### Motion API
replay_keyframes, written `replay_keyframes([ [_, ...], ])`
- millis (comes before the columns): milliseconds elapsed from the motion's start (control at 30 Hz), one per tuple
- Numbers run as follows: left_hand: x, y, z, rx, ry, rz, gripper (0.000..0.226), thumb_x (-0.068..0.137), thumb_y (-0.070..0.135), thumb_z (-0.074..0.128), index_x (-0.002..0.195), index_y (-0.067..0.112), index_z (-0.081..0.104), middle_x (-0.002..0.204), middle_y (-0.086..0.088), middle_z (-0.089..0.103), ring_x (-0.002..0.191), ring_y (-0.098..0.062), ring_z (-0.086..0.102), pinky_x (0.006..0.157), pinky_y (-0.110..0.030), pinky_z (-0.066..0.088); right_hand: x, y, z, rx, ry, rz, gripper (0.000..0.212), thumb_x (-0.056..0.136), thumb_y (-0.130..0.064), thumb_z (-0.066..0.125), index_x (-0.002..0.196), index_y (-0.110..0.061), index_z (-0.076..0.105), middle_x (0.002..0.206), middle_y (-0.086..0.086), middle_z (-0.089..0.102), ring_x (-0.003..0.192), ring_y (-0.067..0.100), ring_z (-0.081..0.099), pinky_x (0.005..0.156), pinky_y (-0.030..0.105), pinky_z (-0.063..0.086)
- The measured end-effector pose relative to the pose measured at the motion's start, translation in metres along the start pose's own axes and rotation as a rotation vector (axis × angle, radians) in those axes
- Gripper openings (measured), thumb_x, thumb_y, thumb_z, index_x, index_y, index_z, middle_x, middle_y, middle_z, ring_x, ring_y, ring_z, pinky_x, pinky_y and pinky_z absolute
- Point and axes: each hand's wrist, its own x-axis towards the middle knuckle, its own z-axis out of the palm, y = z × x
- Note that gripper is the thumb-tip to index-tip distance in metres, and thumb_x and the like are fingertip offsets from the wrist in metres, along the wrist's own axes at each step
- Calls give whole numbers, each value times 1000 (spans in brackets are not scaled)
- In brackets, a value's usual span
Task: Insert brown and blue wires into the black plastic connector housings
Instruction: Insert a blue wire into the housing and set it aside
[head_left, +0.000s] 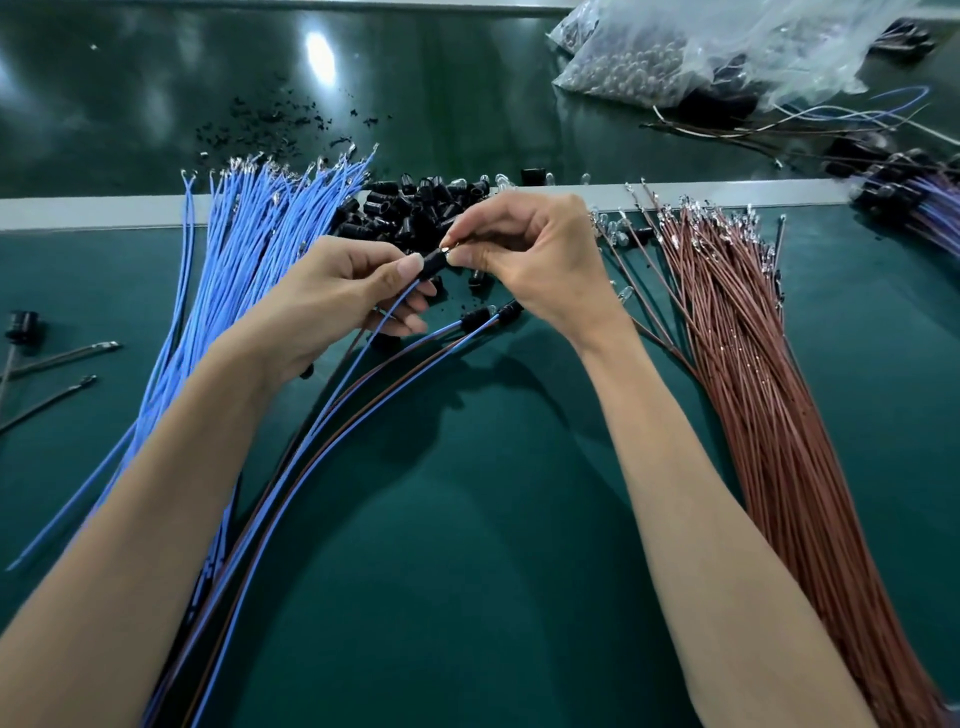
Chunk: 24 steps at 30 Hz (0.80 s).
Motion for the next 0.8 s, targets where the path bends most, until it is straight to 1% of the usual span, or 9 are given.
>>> replay_keyframes([
  [100,1,-1,3,30,26,23,26,96,19,49,80,8,65,61,7,64,50,-4,52,52,-12,43,-1,-1,0,4,2,13,22,70,3,79,78,-15,70,77,-1,72,73,10,70,74,24,56],
  [233,3,-3,5,-3,22,15,28,99,14,45,78,6,62,57,10,61,47,-3,38,50,-11,32,0,-2,0,11,-21,36,20,70,5,78,76,-13,71,75,-1,72,71,8,70,72,22,55],
  [300,3,-6,6,-22,17,2,28,97,19,46,78,7,62,55,10,58,46,-2,35,48,-12,27,1,-2,0,6,-54,42,17,73,5,77,80,-9,71,77,2,72,71,6,69,71,19,54],
  [367,4,-7,3,-11,26,-12,27,91,30,51,77,11,65,55,11,54,47,-2,35,46,-13,24,0,-3,-2,-21,-101,48,14,77,2,74,87,-7,72,82,3,72,76,6,67,75,19,53],
  [433,4,-6,-1,9,19,-23,28,82,39,57,74,15,68,54,11,51,49,-3,35,46,-12,24,-3,-3,-4,-21,-183,82,18,79,0,73,94,-10,71,87,2,71,79,7,67,78,20,53],
  [533,4,-7,-3,10,-24,-35,29,78,43,60,68,17,69,55,9,50,51,-3,37,47,-10,27,-3,-2,-2,-8,-273,151,25,73,-7,81,94,-18,72,85,2,74,79,12,69,78,25,55],
  [667,3,-7,-6,33,-95,-52,38,81,43,58,76,5,62,54,9,44,49,-2,35,47,-8,31,-2,-2,12,-67,-283,121,22,73,-9,81,93,-13,74,84,5,75,75,6,66,74,21,52],
  [767,2,-6,-11,35,-144,-73,36,80,41,57,78,6,65,55,8,45,49,-2,35,48,-7,32,-3,-2,13,-29,-297,114,13,78,-6,76,90,-5,73,79,8,75,76,19,72,76,28,57],
  [800,1,-5,-12,35,-159,-79,34,80,39,57,77,7,65,53,9,45,48,-1,35,48,-7,33,-4,-2,13,-25,-301,107,11,78,-6,75,89,-3,74,78,9,74,75,21,72,74,27,57],
])
